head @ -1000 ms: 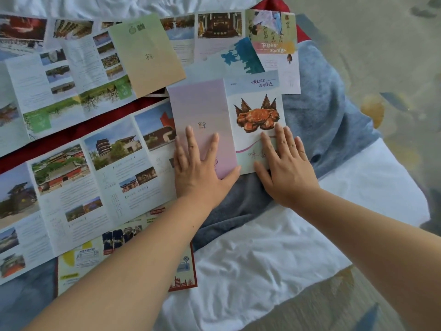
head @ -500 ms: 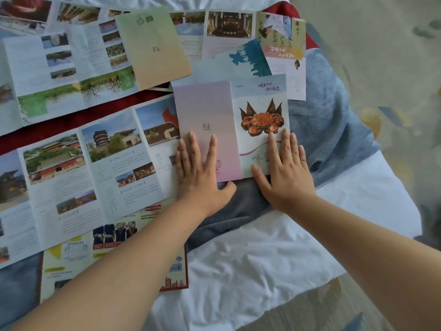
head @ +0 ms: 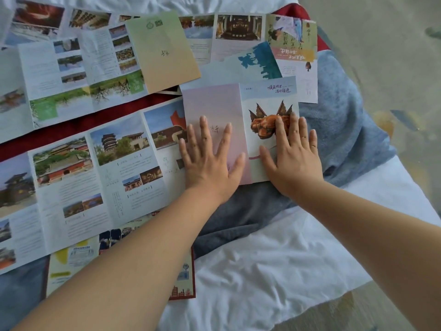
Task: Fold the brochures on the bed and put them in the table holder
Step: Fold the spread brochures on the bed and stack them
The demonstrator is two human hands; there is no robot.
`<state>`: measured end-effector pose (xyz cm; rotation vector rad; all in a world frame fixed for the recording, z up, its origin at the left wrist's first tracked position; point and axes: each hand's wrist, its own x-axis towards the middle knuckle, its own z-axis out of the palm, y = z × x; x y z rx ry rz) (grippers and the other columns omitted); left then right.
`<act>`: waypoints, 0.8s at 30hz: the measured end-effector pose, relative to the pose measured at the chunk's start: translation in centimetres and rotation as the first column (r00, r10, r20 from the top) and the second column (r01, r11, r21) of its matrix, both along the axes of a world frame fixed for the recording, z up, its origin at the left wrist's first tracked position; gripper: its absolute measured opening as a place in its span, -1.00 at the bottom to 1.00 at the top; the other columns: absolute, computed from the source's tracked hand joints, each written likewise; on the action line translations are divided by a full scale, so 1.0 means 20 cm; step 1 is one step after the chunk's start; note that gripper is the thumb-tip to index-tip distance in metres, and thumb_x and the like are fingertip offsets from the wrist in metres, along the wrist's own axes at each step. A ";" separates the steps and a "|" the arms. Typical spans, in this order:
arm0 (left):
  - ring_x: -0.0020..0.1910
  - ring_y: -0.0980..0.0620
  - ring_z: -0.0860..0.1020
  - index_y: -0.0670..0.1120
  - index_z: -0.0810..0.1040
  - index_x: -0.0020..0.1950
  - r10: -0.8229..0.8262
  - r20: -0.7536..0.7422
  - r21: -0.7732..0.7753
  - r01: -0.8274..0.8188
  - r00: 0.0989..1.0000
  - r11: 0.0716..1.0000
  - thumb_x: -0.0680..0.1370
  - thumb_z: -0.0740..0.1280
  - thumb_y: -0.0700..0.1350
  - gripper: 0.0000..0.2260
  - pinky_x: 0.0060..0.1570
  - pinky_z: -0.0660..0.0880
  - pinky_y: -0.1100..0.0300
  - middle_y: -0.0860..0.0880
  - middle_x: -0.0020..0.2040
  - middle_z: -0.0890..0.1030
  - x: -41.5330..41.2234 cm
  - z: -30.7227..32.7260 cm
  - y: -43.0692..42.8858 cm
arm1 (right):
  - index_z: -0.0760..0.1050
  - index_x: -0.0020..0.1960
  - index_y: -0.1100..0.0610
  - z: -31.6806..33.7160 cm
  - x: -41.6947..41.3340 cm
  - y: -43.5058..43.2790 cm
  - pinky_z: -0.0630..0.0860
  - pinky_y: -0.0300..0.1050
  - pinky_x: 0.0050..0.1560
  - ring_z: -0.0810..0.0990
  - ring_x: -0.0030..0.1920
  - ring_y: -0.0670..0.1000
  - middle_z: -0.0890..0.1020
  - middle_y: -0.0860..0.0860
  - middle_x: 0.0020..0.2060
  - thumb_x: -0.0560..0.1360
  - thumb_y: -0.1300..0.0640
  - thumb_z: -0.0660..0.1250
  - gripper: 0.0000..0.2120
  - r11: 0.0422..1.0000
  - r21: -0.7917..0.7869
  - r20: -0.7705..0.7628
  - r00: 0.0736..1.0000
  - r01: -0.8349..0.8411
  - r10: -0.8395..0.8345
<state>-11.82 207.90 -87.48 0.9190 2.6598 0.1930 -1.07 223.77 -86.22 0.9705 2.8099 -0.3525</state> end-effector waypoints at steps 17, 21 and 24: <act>0.66 -0.05 -0.14 -0.08 -0.09 0.67 0.254 0.048 0.339 -0.255 0.966 0.906 0.67 0.01 0.17 -0.35 0.59 -0.26 0.07 -0.14 0.68 -0.11 -0.10 -0.04 0.04 | -0.32 0.67 0.04 -0.11 -0.07 0.05 -0.26 0.11 0.63 -0.28 0.65 0.09 -0.21 0.11 0.67 0.60 -0.41 -0.10 -0.15 0.998 -0.058 -0.114 0.993 0.035 -0.042; 0.66 -0.01 -0.11 -0.06 -0.07 0.67 0.249 0.111 0.404 -0.273 0.962 0.873 0.67 0.04 0.15 -0.36 0.61 -0.16 0.04 -0.09 0.68 -0.07 -0.11 -0.01 0.02 | -0.31 0.67 0.05 -0.10 -0.07 0.04 -0.28 0.08 0.63 -0.26 0.66 0.08 -0.20 0.11 0.67 0.59 -0.42 -0.08 -0.13 0.996 -0.074 -0.117 0.992 0.044 -0.052; 0.66 -0.05 -0.08 -0.05 -0.06 0.67 0.225 0.050 0.339 -0.229 0.973 0.913 0.67 0.00 0.17 -0.37 0.61 -0.14 0.02 -0.11 0.68 -0.06 -0.12 0.00 -0.02 | -0.31 0.67 0.05 -0.09 -0.08 -0.01 -0.29 0.08 0.63 -0.29 0.65 0.09 -0.23 0.13 0.66 0.57 -0.44 -0.06 -0.10 0.994 -0.094 -0.113 0.992 0.053 -0.064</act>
